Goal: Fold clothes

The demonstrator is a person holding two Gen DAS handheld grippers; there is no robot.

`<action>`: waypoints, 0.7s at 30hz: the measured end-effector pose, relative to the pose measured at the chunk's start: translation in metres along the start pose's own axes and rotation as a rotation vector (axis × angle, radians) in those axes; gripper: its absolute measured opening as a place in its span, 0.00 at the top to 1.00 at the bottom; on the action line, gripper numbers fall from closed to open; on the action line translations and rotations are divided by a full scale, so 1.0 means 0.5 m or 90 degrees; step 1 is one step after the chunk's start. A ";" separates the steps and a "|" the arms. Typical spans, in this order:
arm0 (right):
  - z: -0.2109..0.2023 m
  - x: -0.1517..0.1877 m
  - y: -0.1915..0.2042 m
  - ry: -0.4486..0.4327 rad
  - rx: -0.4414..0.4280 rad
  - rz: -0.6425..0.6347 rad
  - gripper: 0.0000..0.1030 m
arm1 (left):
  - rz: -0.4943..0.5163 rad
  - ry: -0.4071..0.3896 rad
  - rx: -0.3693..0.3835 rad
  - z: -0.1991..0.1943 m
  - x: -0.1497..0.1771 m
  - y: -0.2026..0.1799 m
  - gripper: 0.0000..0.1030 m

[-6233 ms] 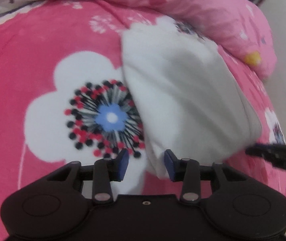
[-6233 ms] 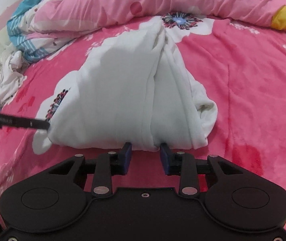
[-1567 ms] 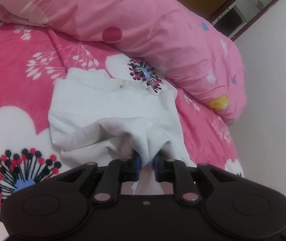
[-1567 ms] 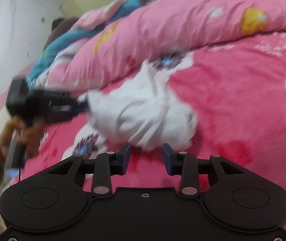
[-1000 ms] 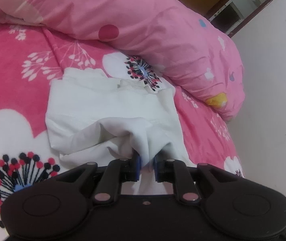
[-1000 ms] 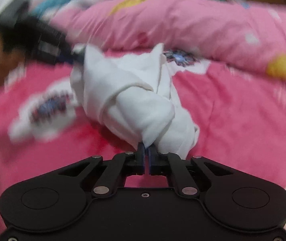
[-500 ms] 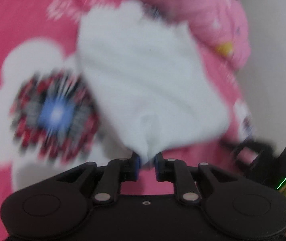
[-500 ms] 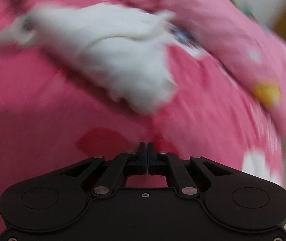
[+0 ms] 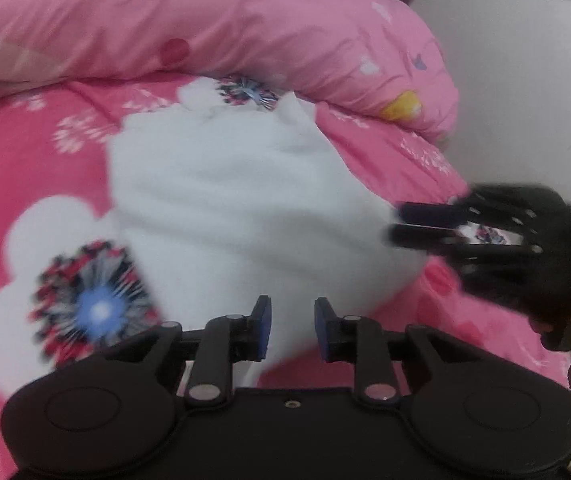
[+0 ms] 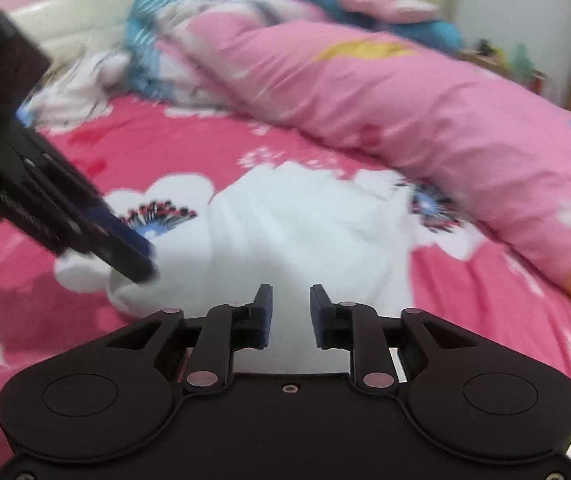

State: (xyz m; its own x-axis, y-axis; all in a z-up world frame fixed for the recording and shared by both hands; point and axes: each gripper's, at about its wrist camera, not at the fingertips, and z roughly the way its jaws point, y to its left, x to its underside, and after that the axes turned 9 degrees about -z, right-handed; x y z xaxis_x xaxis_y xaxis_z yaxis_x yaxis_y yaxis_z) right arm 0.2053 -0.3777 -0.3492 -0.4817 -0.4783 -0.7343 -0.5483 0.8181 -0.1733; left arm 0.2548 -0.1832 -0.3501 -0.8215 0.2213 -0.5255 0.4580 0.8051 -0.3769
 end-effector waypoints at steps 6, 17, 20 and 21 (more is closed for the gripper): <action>-0.012 0.077 -0.116 0.042 -0.052 0.207 0.66 | -0.049 -0.020 0.005 -0.012 0.063 0.033 0.78; 0.178 -0.057 -0.168 -0.009 -0.024 0.154 0.66 | -0.050 -0.097 -0.031 0.062 -0.063 0.068 0.64; 0.201 -0.021 -0.226 -0.012 -0.009 0.254 0.73 | -0.080 -0.082 -0.031 0.118 -0.070 0.123 0.65; 0.195 -0.010 -0.241 -0.016 0.002 0.287 0.69 | -0.080 -0.086 -0.023 0.116 -0.072 0.128 0.65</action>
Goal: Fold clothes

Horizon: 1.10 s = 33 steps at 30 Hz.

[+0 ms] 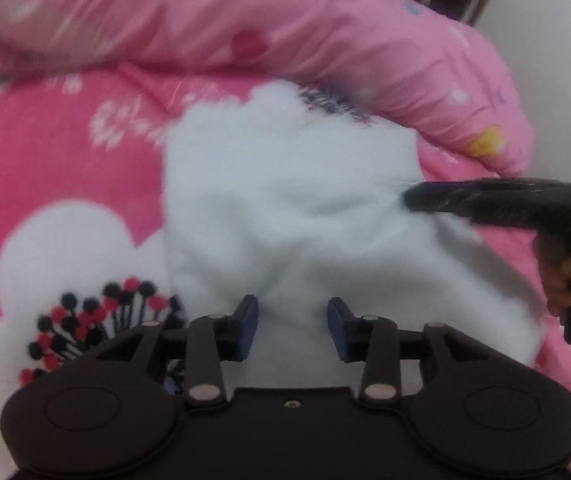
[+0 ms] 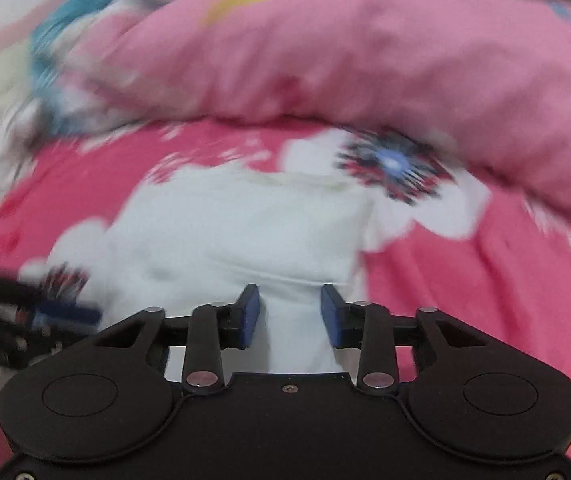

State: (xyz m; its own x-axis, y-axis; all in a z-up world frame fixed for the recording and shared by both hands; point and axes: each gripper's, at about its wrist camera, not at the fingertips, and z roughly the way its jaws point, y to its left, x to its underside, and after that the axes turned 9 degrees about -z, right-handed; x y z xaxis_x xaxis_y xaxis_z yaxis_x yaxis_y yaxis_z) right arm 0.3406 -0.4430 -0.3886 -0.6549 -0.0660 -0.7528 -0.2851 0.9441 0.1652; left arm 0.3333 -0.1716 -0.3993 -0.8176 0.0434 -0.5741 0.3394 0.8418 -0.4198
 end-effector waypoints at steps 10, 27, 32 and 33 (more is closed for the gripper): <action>-0.053 0.030 -0.031 0.019 0.079 0.043 0.60 | -0.041 -0.019 -0.017 0.012 -0.058 0.007 0.58; -0.276 0.150 0.010 0.054 0.066 0.184 0.45 | -0.163 0.035 -0.103 -0.184 0.035 0.059 0.50; -0.365 0.125 0.067 0.071 0.072 0.181 0.45 | -0.169 0.031 -0.145 -0.277 0.007 -0.012 0.50; -0.379 0.114 0.087 0.087 0.080 0.168 0.45 | -0.159 0.031 -0.158 -0.309 0.002 -0.045 0.49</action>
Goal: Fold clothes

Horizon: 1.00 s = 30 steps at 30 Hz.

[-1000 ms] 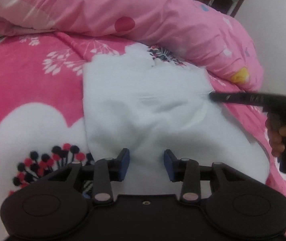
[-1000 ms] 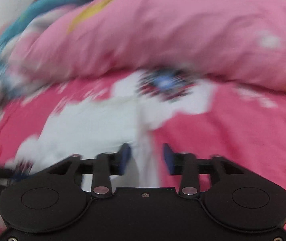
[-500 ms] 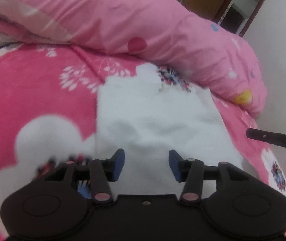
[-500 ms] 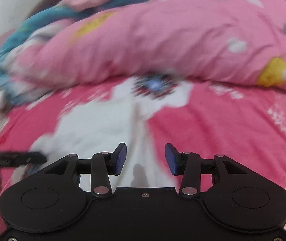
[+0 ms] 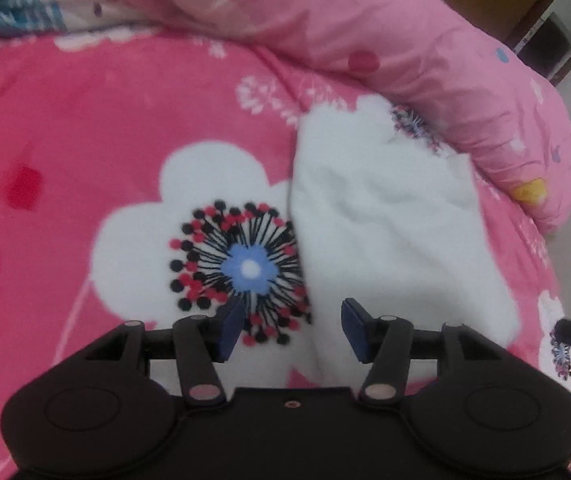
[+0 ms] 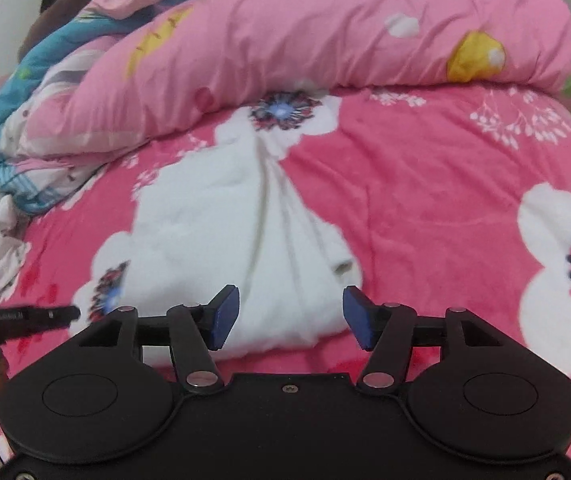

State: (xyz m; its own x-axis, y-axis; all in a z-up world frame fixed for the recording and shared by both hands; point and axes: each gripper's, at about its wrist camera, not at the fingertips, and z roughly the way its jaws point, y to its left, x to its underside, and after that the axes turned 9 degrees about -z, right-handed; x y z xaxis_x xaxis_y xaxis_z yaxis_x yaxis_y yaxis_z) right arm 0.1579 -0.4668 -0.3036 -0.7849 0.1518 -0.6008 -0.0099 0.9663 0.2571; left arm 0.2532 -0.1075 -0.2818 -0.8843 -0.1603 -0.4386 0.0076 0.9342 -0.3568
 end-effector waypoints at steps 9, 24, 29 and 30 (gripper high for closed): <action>-0.140 -0.024 0.186 0.067 0.091 -0.105 0.29 | 0.077 -0.098 -0.049 -0.234 0.046 -0.124 0.12; -0.445 -0.104 0.442 0.044 0.198 -0.014 0.16 | 0.223 -0.242 0.068 -0.600 -0.008 -0.191 0.01; -0.485 -0.123 0.499 0.017 0.219 -0.027 0.13 | 0.148 -0.253 0.014 -0.676 -0.025 -0.195 0.01; -0.487 -0.125 0.504 0.019 0.217 -0.020 0.13 | 0.133 -0.247 0.002 -0.682 -0.027 -0.195 0.01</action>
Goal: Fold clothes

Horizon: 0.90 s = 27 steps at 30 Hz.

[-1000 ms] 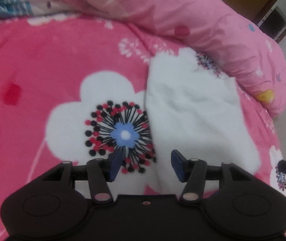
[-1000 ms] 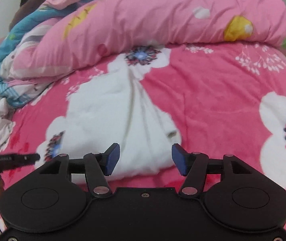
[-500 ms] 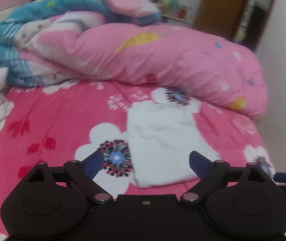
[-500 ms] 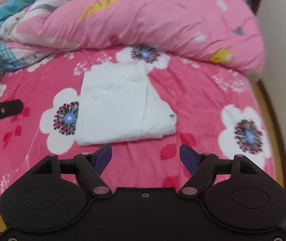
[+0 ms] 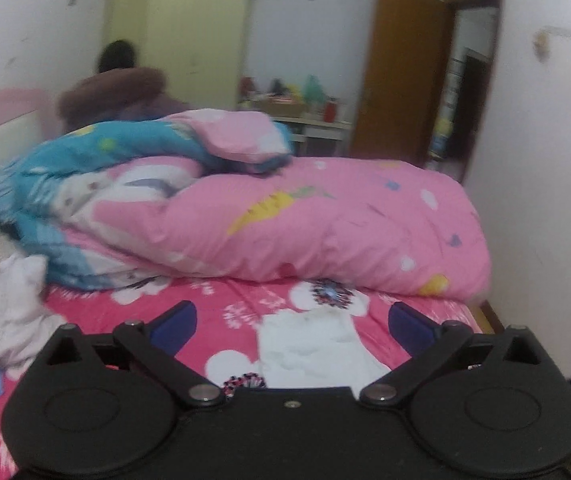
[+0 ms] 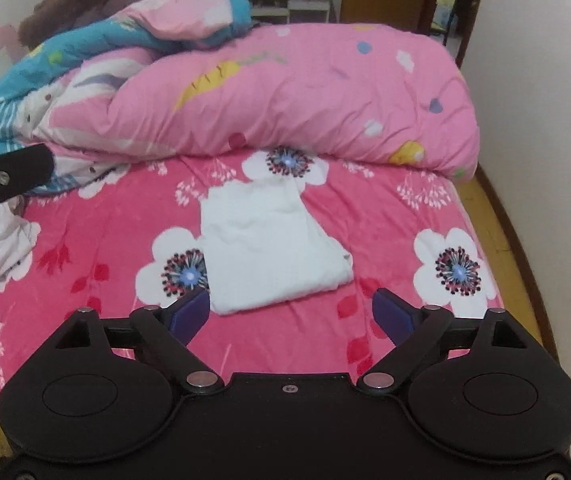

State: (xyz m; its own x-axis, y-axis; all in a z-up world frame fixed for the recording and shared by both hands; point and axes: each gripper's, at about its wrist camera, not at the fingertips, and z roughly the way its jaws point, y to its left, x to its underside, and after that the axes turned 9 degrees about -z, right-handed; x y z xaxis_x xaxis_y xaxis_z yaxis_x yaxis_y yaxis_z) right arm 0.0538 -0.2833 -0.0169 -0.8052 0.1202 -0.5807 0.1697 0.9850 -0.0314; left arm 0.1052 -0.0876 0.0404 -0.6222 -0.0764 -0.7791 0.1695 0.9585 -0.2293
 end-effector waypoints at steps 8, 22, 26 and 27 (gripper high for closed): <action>-0.021 0.014 0.010 -0.003 0.036 0.007 0.10 | -0.025 0.149 -0.045 0.018 0.002 0.006 0.01; -0.021 0.028 0.030 0.006 0.036 -0.029 0.09 | -0.031 0.181 -0.064 0.015 0.018 0.015 0.01; -0.022 0.032 0.040 0.005 0.034 -0.042 0.09 | -0.038 0.189 -0.072 0.017 0.022 0.019 0.01; -0.021 0.033 0.040 0.006 0.034 -0.043 0.09 | -0.038 0.191 -0.073 0.018 0.023 0.018 0.01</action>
State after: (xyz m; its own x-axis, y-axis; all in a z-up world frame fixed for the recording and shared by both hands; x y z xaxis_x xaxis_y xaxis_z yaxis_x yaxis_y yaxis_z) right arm 0.0378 -0.2603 -0.0186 -0.8207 0.0557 -0.5686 0.1451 0.9829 -0.1132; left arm 0.1065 -0.0825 0.0242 -0.8290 -0.0661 -0.5554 0.0483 0.9808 -0.1889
